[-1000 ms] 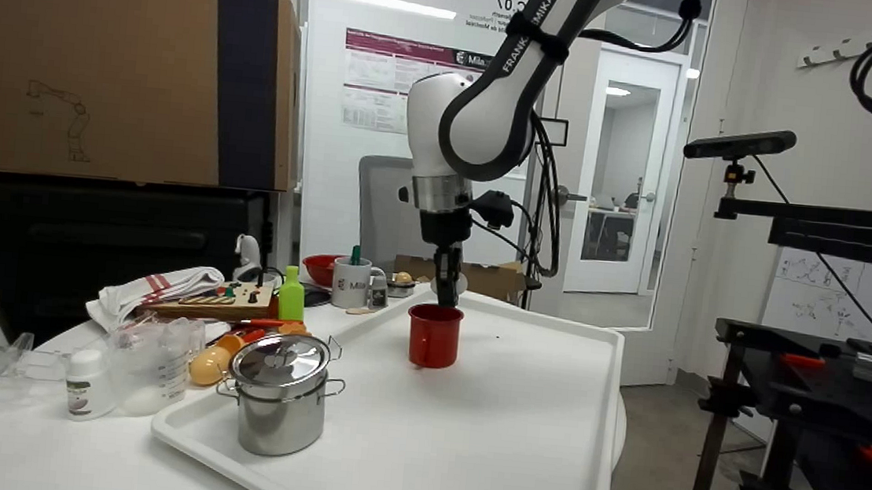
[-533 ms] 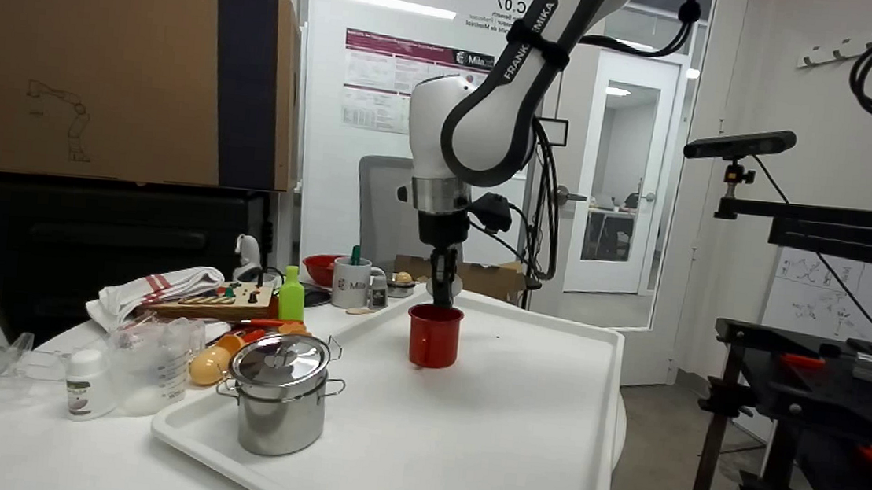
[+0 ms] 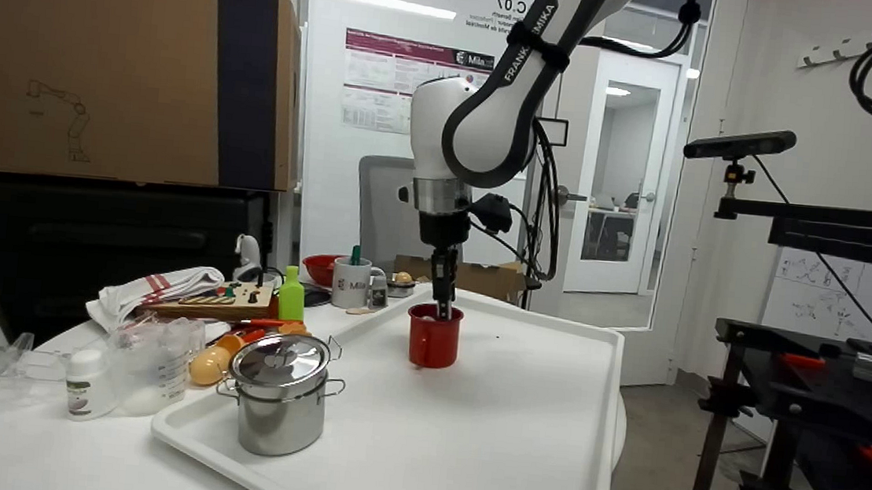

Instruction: Put the timer in the red cup

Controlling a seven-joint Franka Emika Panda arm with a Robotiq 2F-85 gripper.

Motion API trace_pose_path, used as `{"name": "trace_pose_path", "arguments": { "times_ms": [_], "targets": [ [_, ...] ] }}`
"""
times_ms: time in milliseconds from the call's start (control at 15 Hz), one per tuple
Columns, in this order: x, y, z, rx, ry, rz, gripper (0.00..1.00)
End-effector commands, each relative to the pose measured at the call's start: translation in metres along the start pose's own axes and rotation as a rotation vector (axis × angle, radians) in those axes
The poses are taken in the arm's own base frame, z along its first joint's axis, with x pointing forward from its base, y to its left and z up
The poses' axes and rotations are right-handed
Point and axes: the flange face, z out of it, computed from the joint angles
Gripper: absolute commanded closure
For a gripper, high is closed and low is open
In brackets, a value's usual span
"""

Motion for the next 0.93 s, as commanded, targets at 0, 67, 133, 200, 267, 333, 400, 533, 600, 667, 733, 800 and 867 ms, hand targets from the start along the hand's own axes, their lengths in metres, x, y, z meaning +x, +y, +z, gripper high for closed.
{"name": "trace_pose_path", "arguments": {
  "times_ms": [0,67,133,200,267,333,400,533,600,667,733,800,867],
  "targets": [
    [0.001,0.002,0.002,-0.015,0.009,-0.013,0.00],
    [0.001,0.002,0.002,-0.015,0.010,-0.012,0.00],
    [0.000,0.002,0.001,-0.016,0.010,-0.004,0.00],
    [-0.001,0.002,0.001,-0.014,0.010,0.001,0.00],
    [-0.004,0.001,0.000,-0.013,0.011,0.019,0.00],
    [-0.006,0.001,-0.001,-0.012,0.017,0.024,0.00],
    [-0.010,0.001,-0.004,-0.011,0.032,0.044,0.00],
    [-0.003,0.003,0.001,-0.005,0.019,0.028,0.00],
    [-0.005,0.003,0.002,-0.006,0.025,0.037,0.00],
    [-0.006,0.002,0.002,-0.006,0.028,0.041,0.00],
    [-0.006,0.002,0.003,-0.006,0.029,0.043,0.00],
    [-0.007,0.002,0.003,-0.006,0.029,0.043,0.00],
    [-0.007,0.002,0.003,-0.006,0.029,0.044,0.00]
  ]
}}
